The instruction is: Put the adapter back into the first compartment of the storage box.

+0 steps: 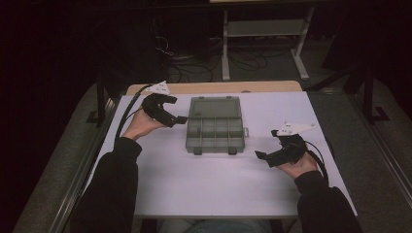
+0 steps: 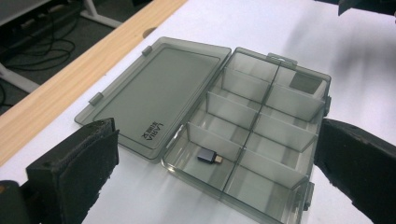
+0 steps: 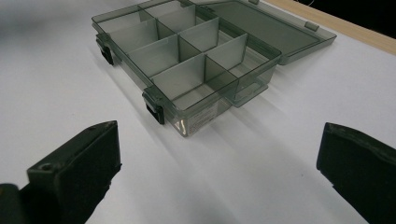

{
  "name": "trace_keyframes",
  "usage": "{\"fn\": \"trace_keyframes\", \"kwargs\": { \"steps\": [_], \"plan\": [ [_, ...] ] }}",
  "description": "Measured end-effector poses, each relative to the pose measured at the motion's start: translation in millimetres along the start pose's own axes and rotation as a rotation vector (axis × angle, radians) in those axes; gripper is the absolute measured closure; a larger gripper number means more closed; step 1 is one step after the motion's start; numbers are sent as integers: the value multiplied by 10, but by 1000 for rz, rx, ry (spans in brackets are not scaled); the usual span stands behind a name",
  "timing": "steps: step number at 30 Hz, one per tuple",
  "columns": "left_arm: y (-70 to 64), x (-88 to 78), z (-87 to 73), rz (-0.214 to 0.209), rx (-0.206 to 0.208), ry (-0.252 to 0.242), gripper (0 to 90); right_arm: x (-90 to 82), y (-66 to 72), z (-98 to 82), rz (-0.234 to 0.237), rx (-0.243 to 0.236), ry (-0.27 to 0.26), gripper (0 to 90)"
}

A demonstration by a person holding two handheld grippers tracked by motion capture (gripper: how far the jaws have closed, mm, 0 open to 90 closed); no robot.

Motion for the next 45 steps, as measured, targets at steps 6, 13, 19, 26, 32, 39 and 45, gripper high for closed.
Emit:
{"fn": "trace_keyframes", "kwargs": {
  "steps": [6, 13, 19, 26, 32, 39, 45],
  "plan": [
    [-95, -64, -102, 0, -11, -7, 0, 3, 12, -5, 1, 0, 5, 0],
    [-197, -174, -161, 15, 3, -20, 0, 9, 18, -9, 2, -1, 7, 0],
    [-189, -269, -170, 35, -6, -34, 0, 5, 9, -8, -3, 2, 6, 0],
    [-205, -347, -224, 70, -6, -27, 0, -3, 9, -1, -4, -1, 2, 0],
    [-168, -457, -296, 95, -26, -39, 0, -8, 8, 2, -2, -1, -1, 0],
    [-167, -535, -402, 92, -32, -35, 0, -4, 11, -1, -3, -1, 2, 0],
    [-165, -617, -487, 108, -45, -41, 0, -9, 8, -1, -7, -1, 1, 0]
  ]
}}
Point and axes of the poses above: each handheld gripper's, and its own axes: x roughly forward along the jaws, z roughly out of its top, y roughly to its left, the point moved 10 cm from there along x, roughly forward along the jaws, and after that the axes turned 5 degrees about -z, right-handed, at the moved point
